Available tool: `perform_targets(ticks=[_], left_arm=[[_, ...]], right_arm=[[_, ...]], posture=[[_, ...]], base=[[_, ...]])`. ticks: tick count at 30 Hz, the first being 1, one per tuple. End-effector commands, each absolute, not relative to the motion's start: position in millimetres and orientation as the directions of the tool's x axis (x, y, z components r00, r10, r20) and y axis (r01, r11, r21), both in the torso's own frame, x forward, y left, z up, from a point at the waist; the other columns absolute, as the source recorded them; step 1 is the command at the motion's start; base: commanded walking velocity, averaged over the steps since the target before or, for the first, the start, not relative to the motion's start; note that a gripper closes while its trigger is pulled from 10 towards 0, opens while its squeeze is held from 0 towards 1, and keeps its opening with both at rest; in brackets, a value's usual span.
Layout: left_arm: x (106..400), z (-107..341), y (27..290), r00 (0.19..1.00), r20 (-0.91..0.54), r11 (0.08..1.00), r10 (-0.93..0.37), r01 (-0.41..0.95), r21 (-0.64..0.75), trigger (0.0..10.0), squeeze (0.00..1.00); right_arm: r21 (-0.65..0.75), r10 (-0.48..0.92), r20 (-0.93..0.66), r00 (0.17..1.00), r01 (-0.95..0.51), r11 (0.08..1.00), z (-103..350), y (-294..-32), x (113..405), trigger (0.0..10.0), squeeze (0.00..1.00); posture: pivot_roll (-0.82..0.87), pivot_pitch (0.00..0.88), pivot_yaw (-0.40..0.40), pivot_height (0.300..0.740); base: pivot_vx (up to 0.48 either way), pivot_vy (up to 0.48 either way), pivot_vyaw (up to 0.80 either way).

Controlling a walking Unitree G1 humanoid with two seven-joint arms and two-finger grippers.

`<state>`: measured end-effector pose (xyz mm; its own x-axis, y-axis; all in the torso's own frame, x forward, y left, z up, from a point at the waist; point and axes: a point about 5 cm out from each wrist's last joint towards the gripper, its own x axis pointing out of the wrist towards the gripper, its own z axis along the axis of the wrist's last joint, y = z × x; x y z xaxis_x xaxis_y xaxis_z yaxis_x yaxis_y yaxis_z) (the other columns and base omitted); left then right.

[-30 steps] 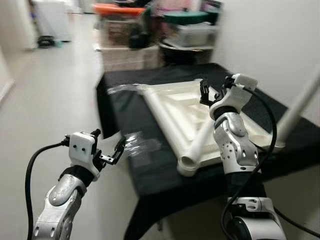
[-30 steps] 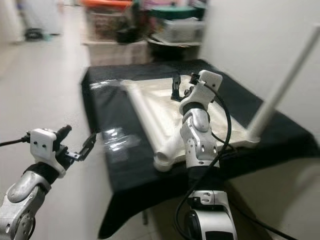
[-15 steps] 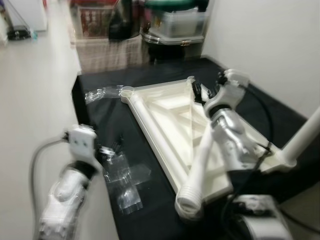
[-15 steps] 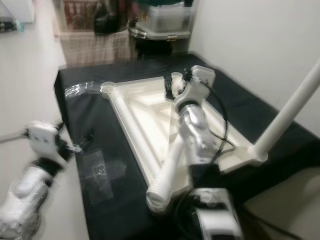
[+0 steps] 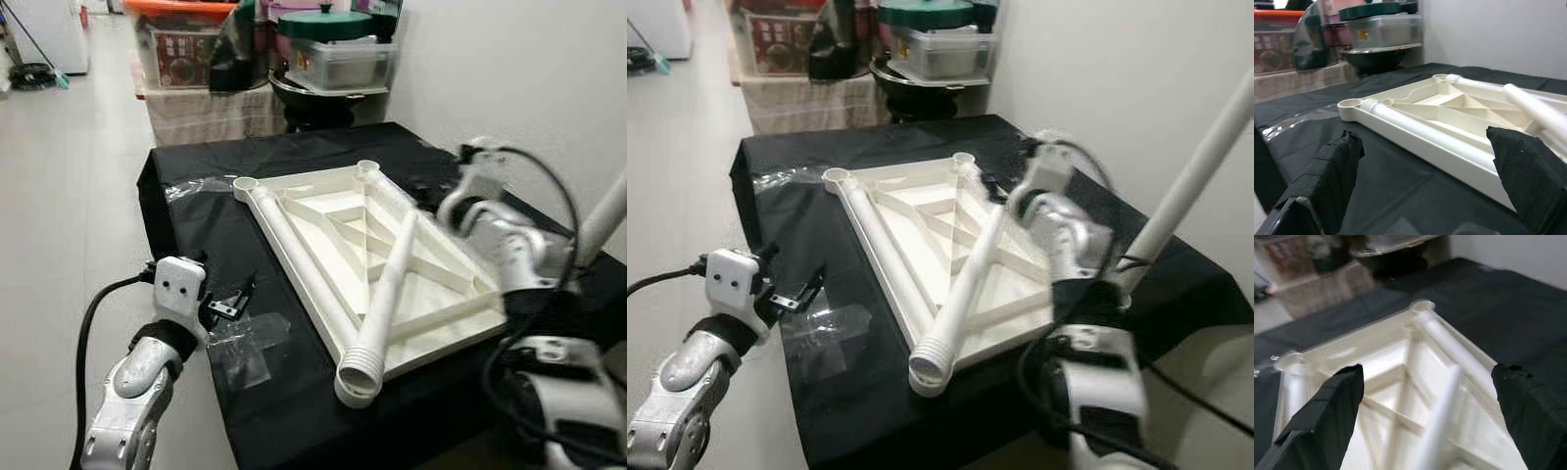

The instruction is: Building children table

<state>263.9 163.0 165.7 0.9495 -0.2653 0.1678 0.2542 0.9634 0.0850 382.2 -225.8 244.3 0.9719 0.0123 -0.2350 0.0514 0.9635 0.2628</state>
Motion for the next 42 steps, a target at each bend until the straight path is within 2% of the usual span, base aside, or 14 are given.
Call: perform_targets(ticks=[1, 3, 4, 5, 7, 11, 12, 15, 31, 37, 38, 40, 41, 42], left_arm=[[262.9, 159.1, 163.7, 0.957, 0.139, 0.966, -0.255, 0.245, 0.083, 10.0, 0.0], [262.2, 158.5, 164.0, 0.958, 0.137, 0.967, -0.252, 0.243, 0.083, 10.0, 0.0], [262.2, 157.3, 163.8, 0.958, 0.134, 0.967, -0.252, 0.243, 0.082, 10.0, 0.0], [262.2, 157.3, 163.8, 0.958, 0.134, 0.967, -0.252, 0.243, 0.082, 10.0, 0.0], [263.3, 156.4, 162.2, 0.957, 0.131, 0.965, -0.259, 0.25, 0.08, 10.0, 0.0], [264.4, 156.8, 161.3, 0.956, 0.131, 0.964, -0.263, 0.254, 0.08, 10.0, 0.0], [265.3, 158.0, 162.2, 0.955, 0.133, 0.963, -0.264, 0.255, 0.081, 10.0, 0.0], [265.0, 157.4, 163.9, 0.956, 0.129, 0.964, -0.262, 0.252, 0.085, 10.0, 0.0], [264.7, 157.2, 167.3, 0.959, 0.126, 0.965, -0.253, 0.243, 0.095, 10.0, 0.0], [267.0, 158.2, 165.8, 0.957, 0.127, 0.963, -0.261, 0.25, 0.097, 10.0, 0.0], [268.0, 158.6, 165.5, 0.956, 0.127, 0.963, -0.264, 0.252, 0.1, 10.0, 0.0], [268.0, 158.6, 165.5, 0.956, 0.127, 0.963, -0.264, 0.252, 0.1, 10.0, 0.0], [269.0, 160.1, 167.0, 0.957, 0.129, 0.963, -0.261, 0.248, 0.108, 10.0, 0.0], [268.9, 160.4, 167.8, 0.957, 0.13, 0.963, -0.259, 0.245, 0.109, 10.0, 0.0]], right_arm=[[0.29, 0.009, -0.31, 0.951, 0.086, 0.953, 232.5, -234.7, 379.6, 10.0, 0.0], [0.302, 0.004, -0.364, 0.931, 0.114, 0.946, 224.4, -243.3, 375.8, 10.0, 0.0], [0.366, 0.082, -0.434, 0.897, 0.092, 0.926, 210.6, -240.1, 368.6, 10.0, 0.0], [0.366, 0.082, -0.434, 0.897, 0.092, 0.926, 210.6, -240.1, 368.6, 10.0, 0.0], [0.476, 0.237, -0.488, 0.84, 0.03, 0.879, 194.0, -224.3, 357.8, 10.0, 0.0], [0.509, 0.286, -0.507, 0.813, 0.015, 0.861, 185.7, -217.0, 354.0, 10.0, 0.0], [0.596, 0.378, -0.494, 0.783, -0.012, 0.803, 178.2, -206.1, 351.5, 10.0, 0.0], [0.639, 0.434, -0.478, 0.763, -0.037, 0.769, 174.8, -200.5, 350.9, 10.0, 0.0], [0.603, 0.387, -0.629, 0.674, 0.109, 0.79, 123.8, -200.8, 342.0, 10.0, 0.0], [0.6, 0.385, -0.652, 0.653, 0.135, 0.788, 101.2, -185.4, 344.7, 10.0, 0.0], [0.604, 0.387, -0.652, 0.652, 0.139, 0.785, 96.3, -179.1, 346.3, 0.0, 0.0], [0.604, 0.387, -0.652, 0.652, 0.139, 0.785, 96.3, -179.1, 346.3, 0.0, 0.0], [0.618, 0.392, -0.643, 0.657, 0.143, 0.773, 88.6, -162.5, 349.9, 0.0, 0.0], [0.621, 0.392, -0.641, 0.659, 0.146, 0.77, 87.2, -158.4, 350.6, 0.0, 0.0]], posture=[[0.09, 0.0, -0.113, 0.74], [0.09, 0.0, -0.113, 0.74], [0.07, 0.0, -0.105, 0.74], [0.07, 0.0, -0.105, 0.74], [0.07, 0.0, -0.102, 0.74], [0.07, 0.0, -0.102, 0.74], [0.08, 0.0, -0.104, 0.74], [0.08, 0.0, -0.104, 0.74], [0.1, 0.0, -0.108, 0.74], [0.09, 0.0, -0.097, 0.74], [0.1, 0.0, -0.098, 0.74], [0.1, 0.0, -0.098, 0.74], [0.12, 0.0, -0.111, 0.74], [0.12, 0.0, -0.111, 0.74]], base=[[0.0, 0.0, 0.0], [0.0, 0.0, 0.0], [0.0, 0.0, 0.0], [0.0, 0.0, 0.0], [0.0, 0.0, 0.0], [0.0, 0.0, 0.0], [0.0, 0.0, 0.0], [0.0, 0.0, 0.0], [0.0, 0.0, 0.0], [0.0, 0.0, 0.0], [0.0, 0.0, 0.0], [0.0, 0.0, 0.0], [0.0, 0.0, 0.0], [0.0, 0.0, 0.0]])
